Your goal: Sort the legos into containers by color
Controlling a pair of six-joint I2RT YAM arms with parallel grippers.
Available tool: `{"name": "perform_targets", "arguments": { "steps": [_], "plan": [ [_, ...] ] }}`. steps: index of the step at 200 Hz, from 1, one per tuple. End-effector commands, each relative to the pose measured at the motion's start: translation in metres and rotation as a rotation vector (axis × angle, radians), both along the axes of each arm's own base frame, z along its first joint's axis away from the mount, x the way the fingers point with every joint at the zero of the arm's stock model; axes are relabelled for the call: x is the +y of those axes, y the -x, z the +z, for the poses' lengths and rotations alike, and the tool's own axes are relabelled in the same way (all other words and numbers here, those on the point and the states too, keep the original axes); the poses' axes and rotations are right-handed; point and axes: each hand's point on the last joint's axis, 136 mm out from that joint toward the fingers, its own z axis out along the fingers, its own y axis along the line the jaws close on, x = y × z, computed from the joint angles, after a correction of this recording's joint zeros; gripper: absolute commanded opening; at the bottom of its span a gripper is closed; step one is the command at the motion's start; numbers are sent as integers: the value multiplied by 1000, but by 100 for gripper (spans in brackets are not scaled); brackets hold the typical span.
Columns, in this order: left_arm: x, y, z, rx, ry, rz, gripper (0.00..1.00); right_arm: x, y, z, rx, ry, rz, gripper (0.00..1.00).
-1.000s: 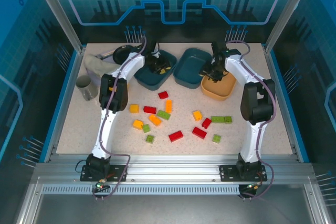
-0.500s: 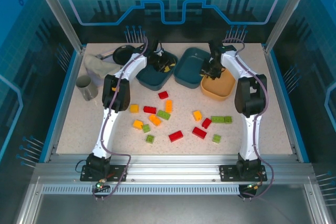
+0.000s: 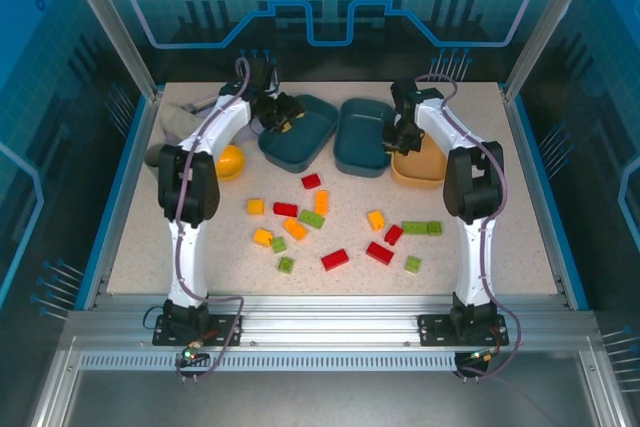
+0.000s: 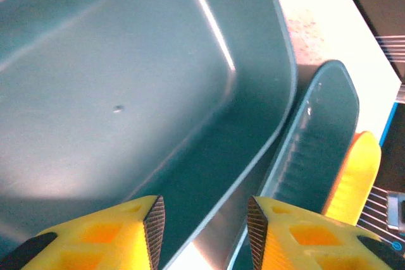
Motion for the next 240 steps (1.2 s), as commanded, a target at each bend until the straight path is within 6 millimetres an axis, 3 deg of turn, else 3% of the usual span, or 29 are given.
{"name": "perform_targets", "arguments": {
  "steps": [1,47,65,90,111,129,188,209,240],
  "plan": [
    [10,20,-9,34,-28,6,42,7,23,1,45,17,59,14],
    [8,41,-30,84,-10,-16,39,21,26,5,40,-8,80,15],
    [4,45,-32,90,-2,-29,39,19,26,11,33,5,74,28],
    [-7,49,-13,40,-16,-61,41,9,28,40,-45,38,60,47],
    [-17,59,11,-22,-29,-89,50,2,40,69,-118,64,50,52],
    [-27,78,28,-67,-34,-120,57,6,64,83,-159,67,90,55],
    [-40,175,57,-184,-16,-212,76,39,171,49,-73,120,393,65],
    [-39,210,50,-176,-13,-245,81,49,188,39,-44,127,468,68],
    [-29,247,38,-151,0,-253,82,55,195,23,5,138,509,68]
  ]
}}
